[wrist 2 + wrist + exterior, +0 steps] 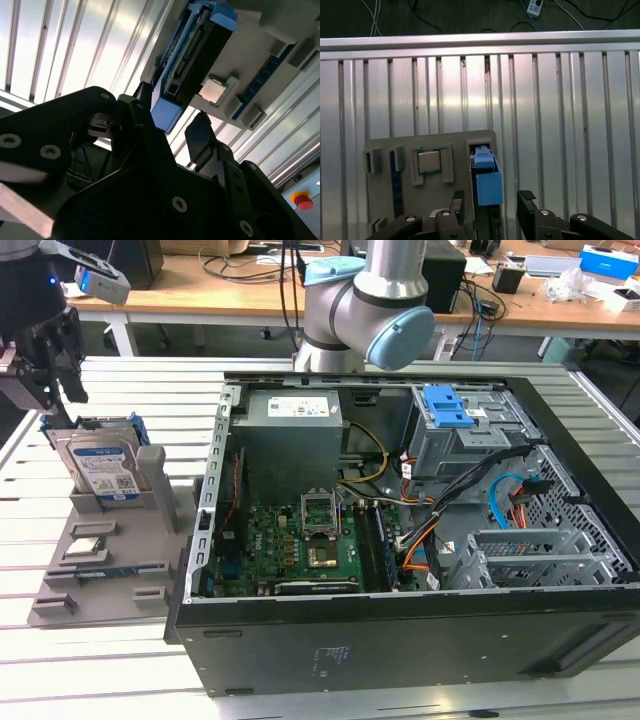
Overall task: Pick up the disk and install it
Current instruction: 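Pick up the disk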
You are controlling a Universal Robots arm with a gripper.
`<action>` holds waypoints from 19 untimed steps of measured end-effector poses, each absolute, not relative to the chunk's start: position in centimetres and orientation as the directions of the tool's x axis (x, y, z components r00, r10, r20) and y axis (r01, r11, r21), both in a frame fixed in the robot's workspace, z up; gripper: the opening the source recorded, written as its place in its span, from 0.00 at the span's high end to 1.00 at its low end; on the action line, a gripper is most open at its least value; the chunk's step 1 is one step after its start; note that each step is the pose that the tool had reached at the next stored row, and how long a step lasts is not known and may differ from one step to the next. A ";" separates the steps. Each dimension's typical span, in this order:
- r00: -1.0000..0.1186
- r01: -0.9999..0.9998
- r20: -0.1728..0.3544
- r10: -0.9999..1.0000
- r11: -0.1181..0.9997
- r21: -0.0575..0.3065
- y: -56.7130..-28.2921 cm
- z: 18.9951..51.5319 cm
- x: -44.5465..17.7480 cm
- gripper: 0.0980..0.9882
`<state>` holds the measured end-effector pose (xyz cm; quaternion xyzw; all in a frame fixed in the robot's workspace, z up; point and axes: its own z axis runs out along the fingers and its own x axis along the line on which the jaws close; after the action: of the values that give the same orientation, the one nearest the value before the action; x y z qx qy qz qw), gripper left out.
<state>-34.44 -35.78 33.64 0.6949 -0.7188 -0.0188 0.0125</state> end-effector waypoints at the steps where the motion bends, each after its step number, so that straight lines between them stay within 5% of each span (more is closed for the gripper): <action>1: -0.026 -0.999 -0.007 -1.000 0.026 0.045 -35.8 33.3 -34.4 0.50; 19: 0.023 -0.999 -0.002 -1.000 -0.023 0.044 -35.7 28.6 -34.2 0.50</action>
<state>-34.16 -35.72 28.63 0.7149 -0.6988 -0.0163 0.0151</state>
